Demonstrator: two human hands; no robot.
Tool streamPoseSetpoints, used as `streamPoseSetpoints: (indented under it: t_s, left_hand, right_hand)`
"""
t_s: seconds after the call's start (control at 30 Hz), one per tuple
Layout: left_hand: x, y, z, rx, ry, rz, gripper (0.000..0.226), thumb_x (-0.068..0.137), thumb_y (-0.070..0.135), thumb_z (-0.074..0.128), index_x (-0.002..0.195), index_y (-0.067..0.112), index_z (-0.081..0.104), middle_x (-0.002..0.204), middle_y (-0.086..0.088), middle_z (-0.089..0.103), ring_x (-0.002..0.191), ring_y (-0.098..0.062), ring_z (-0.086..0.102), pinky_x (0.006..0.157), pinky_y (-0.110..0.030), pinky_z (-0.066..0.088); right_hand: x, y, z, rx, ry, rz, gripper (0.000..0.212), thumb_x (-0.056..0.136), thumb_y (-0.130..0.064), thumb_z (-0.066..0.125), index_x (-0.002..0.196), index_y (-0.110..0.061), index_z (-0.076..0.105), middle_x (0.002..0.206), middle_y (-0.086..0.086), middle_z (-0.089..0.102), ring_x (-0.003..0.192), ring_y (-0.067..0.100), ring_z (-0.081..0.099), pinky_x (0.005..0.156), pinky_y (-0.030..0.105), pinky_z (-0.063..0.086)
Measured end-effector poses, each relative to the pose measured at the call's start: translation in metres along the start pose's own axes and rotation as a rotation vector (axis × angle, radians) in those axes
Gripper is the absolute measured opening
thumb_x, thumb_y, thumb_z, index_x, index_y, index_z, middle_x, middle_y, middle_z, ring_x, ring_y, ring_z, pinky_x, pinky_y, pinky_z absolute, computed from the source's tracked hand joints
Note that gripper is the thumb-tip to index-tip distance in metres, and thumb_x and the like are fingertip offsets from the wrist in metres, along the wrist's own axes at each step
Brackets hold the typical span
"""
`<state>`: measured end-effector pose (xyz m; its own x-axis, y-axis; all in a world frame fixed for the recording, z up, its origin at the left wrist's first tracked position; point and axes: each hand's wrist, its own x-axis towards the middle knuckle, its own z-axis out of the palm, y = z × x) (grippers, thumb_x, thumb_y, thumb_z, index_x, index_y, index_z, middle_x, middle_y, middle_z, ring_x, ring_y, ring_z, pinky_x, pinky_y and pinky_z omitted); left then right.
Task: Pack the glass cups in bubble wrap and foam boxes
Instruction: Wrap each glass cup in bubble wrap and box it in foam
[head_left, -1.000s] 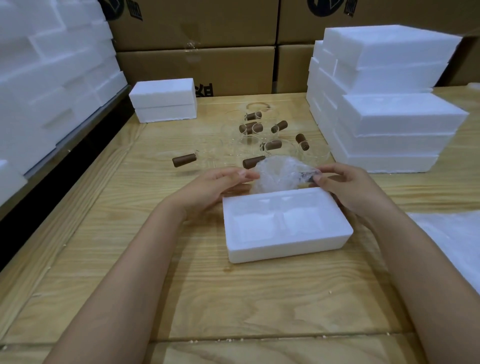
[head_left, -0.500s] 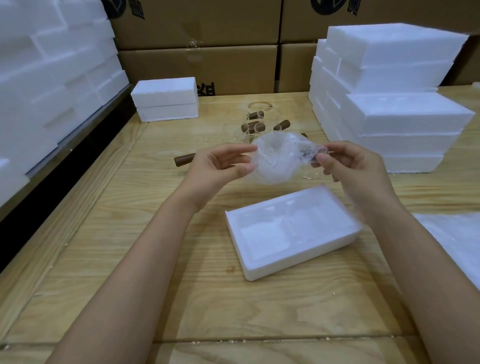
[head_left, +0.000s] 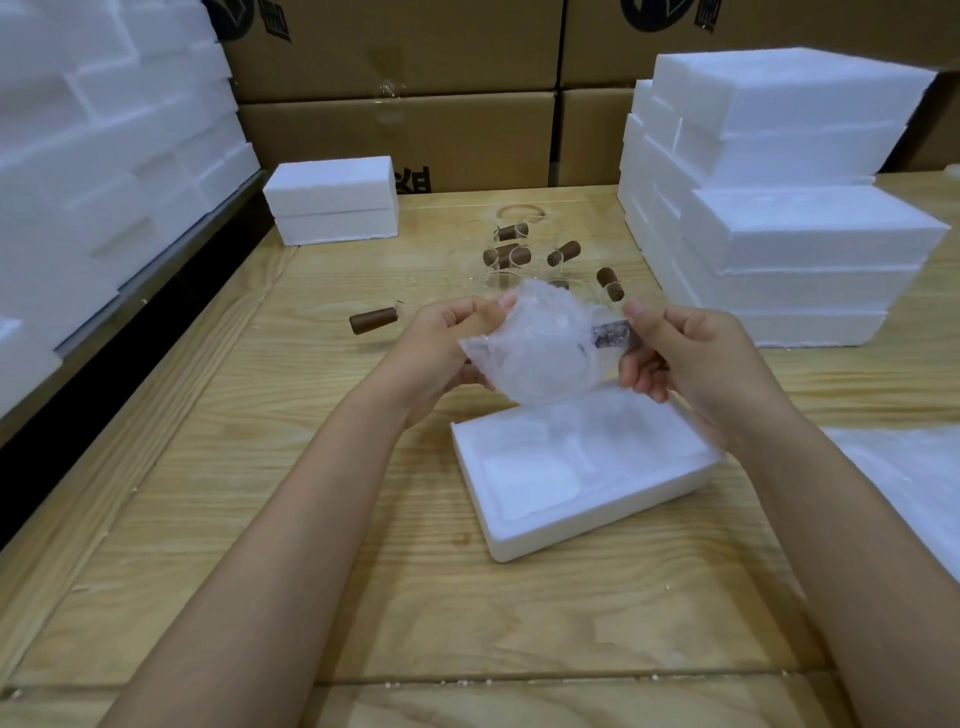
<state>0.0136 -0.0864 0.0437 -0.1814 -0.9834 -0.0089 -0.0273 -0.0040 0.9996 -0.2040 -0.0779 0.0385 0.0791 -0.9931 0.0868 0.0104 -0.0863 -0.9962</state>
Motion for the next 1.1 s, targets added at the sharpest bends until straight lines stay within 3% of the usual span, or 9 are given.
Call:
streamPoseSetpoints:
  t_s: [0.13, 0.27, 0.37, 0.5, 0.67, 0.77, 0.93, 1.0, 1.1]
  left_hand:
    - [0.001, 0.005, 0.001, -0.126, 0.015, -0.052, 0.031, 0.093, 0.014, 0.059, 0.066, 0.019, 0.075, 0.079, -0.010, 0.054, 0.034, -0.010, 0.037, 0.035, -0.020, 0.038]
    - [0.001, 0.005, 0.000, -0.119, -0.008, -0.059, 0.026, 0.084, 0.025, 0.066, 0.061, 0.020, 0.076, 0.057, 0.002, 0.054, 0.035, -0.010, 0.039, 0.036, -0.019, 0.040]
    - [0.001, 0.005, -0.001, -0.073, -0.021, 0.000, 0.025, 0.076, 0.033, 0.067, 0.054, 0.020, 0.066, 0.067, 0.011, 0.063, 0.050, -0.011, 0.052, 0.043, -0.020, 0.046]
    - [0.001, 0.002, 0.000, -0.019, -0.060, 0.141, 0.021, 0.068, 0.032, 0.067, 0.075, 0.015, 0.058, 0.065, 0.011, 0.056, 0.059, -0.003, 0.049, 0.059, -0.014, 0.042]
    - [0.002, 0.000, -0.003, -0.005, -0.148, 0.247, 0.031, 0.071, 0.012, 0.079, 0.093, 0.021, 0.059, 0.109, 0.009, 0.059, 0.092, 0.000, 0.057, 0.077, -0.016, 0.047]
    - [0.001, 0.000, -0.009, 0.051, -0.233, 0.208, 0.062, 0.067, 0.009, 0.076, 0.119, 0.034, 0.052, 0.117, 0.019, 0.060, 0.104, -0.001, 0.060, 0.084, -0.022, 0.050]
    - [-0.001, 0.001, -0.015, 0.149, -0.367, 0.163, 0.085, 0.058, 0.013, 0.084, 0.132, 0.032, 0.047, 0.122, 0.019, 0.061, 0.122, -0.006, 0.053, 0.093, -0.027, 0.049]
    - [-0.001, 0.003, -0.022, 0.333, -0.455, 0.093, 0.086, 0.061, 0.017, 0.084, 0.133, 0.038, 0.043, 0.130, 0.014, 0.057, 0.124, -0.005, 0.051, 0.095, -0.026, 0.049]
    - [-0.002, 0.002, -0.032, 0.575, -0.551, -0.067, 0.059, 0.062, 0.024, 0.083, 0.111, 0.042, 0.056, 0.121, 0.001, 0.062, 0.103, -0.012, 0.061, 0.086, -0.026, 0.051]
  right_hand:
    - [0.001, 0.002, 0.001, -0.043, -0.038, 0.031, 0.040, 0.075, -0.049, 0.061, 0.064, -0.011, 0.056, 0.048, 0.011, 0.059, 0.038, 0.015, 0.048, 0.035, 0.019, 0.035]
    - [0.000, 0.003, 0.001, -0.042, -0.065, 0.044, 0.035, 0.082, -0.043, 0.059, 0.066, -0.013, 0.056, 0.046, 0.010, 0.058, 0.035, 0.014, 0.046, 0.034, 0.017, 0.033]
    - [0.000, 0.002, 0.000, 0.005, -0.066, 0.064, 0.030, 0.089, -0.034, 0.058, 0.070, -0.010, 0.054, 0.048, 0.007, 0.058, 0.039, 0.012, 0.047, 0.037, 0.018, 0.036]
    - [0.000, -0.001, -0.003, 0.154, -0.060, 0.057, 0.025, 0.079, -0.032, 0.062, 0.080, -0.009, 0.055, 0.054, 0.006, 0.061, 0.046, 0.013, 0.052, 0.044, 0.018, 0.043]
    - [0.000, 0.000, -0.006, 0.271, -0.104, -0.013, 0.017, 0.077, -0.024, 0.061, 0.085, -0.010, 0.055, 0.062, 0.007, 0.066, 0.057, 0.013, 0.061, 0.053, 0.018, 0.049]
    - [0.000, 0.001, -0.008, 0.297, -0.126, -0.051, 0.015, 0.078, -0.020, 0.061, 0.088, -0.010, 0.056, 0.068, 0.005, 0.069, 0.065, 0.014, 0.065, 0.059, 0.019, 0.052]
    - [0.000, 0.003, -0.009, 0.316, -0.131, -0.056, 0.016, 0.077, -0.015, 0.060, 0.091, -0.010, 0.057, 0.071, 0.005, 0.069, 0.063, 0.014, 0.064, 0.060, 0.020, 0.053]
    - [0.000, 0.003, -0.011, 0.303, -0.120, -0.053, 0.016, 0.077, -0.017, 0.061, 0.091, -0.010, 0.058, 0.071, 0.005, 0.069, 0.064, 0.014, 0.064, 0.060, 0.020, 0.052]
    - [0.000, 0.003, -0.013, 0.296, -0.116, -0.049, 0.017, 0.078, -0.019, 0.060, 0.092, -0.010, 0.059, 0.072, 0.005, 0.069, 0.065, 0.014, 0.064, 0.060, 0.019, 0.051]
